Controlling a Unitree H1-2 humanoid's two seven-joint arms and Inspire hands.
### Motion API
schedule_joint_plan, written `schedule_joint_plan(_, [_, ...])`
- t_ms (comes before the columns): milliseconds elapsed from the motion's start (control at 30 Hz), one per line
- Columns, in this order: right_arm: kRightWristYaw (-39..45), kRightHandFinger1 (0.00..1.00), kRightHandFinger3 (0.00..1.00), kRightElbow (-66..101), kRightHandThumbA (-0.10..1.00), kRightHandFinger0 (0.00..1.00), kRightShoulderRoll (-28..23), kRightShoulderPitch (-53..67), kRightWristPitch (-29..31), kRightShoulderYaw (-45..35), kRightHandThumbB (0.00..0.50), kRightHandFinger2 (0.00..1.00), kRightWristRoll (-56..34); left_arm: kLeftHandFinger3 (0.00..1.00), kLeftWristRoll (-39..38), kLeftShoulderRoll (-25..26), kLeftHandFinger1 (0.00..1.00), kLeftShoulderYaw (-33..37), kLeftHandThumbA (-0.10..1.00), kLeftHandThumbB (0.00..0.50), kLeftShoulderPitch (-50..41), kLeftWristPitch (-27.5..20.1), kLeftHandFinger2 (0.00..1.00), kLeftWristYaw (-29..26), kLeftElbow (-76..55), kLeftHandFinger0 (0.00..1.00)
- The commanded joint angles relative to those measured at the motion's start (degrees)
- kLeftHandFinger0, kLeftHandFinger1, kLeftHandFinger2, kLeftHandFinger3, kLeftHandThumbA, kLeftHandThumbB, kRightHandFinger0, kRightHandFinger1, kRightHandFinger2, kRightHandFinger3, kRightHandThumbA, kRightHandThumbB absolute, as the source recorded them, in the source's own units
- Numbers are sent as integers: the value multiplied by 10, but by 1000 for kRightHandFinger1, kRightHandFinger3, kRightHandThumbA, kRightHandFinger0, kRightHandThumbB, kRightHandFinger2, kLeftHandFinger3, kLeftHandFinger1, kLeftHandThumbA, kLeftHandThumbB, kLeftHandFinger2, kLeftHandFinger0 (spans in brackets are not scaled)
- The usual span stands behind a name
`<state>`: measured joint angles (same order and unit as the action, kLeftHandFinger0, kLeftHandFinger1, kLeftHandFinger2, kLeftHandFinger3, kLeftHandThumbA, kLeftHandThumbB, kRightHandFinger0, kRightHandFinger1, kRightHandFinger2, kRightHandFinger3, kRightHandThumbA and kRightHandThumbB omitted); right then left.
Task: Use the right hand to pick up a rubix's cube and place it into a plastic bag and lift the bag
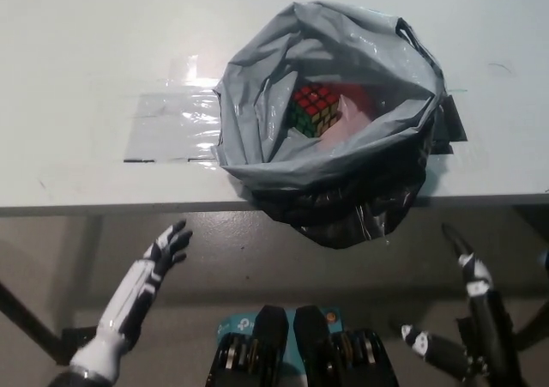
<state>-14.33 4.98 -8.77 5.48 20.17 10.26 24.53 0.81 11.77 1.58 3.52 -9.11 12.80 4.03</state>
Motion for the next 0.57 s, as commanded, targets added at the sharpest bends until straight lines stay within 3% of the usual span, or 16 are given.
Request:
schedule_joint_plan(0, [-75, 1000, 1000, -48, 1000, 1000, 8, 8, 68, 5, 316, 1000, 19, 1000, -11, -3, 1000, -4, 1000, 195, -19, -45, 1000, -7, -25, 1000])
schedule_joint_plan(33, [-73, 1000, 1000, -56, 1000, 1000, 8, 9, 68, 5, 337, 1000, 9, 1000, -12, -3, 1000, -4, 1000, 200, -23, -44, 1000, -7, -26, 1000])
schedule_joint_plan(400, [-49, 1000, 1000, -83, 1000, 1000, 8, -3, 68, 2, 334, 1000, -62, 1000, -4, 4, 1000, -4, 1000, 233, -12, -30, 1000, -5, -25, 1000])
schedule_joint_plan(533, [-43, 1000, 1000, -90, 1000, 1000, 12, -14, 68, -12, 371, 1000, -71, 1000, -3, 2, 1000, -4, 1000, 237, -1, -35, 1000, -7, -15, 1000])
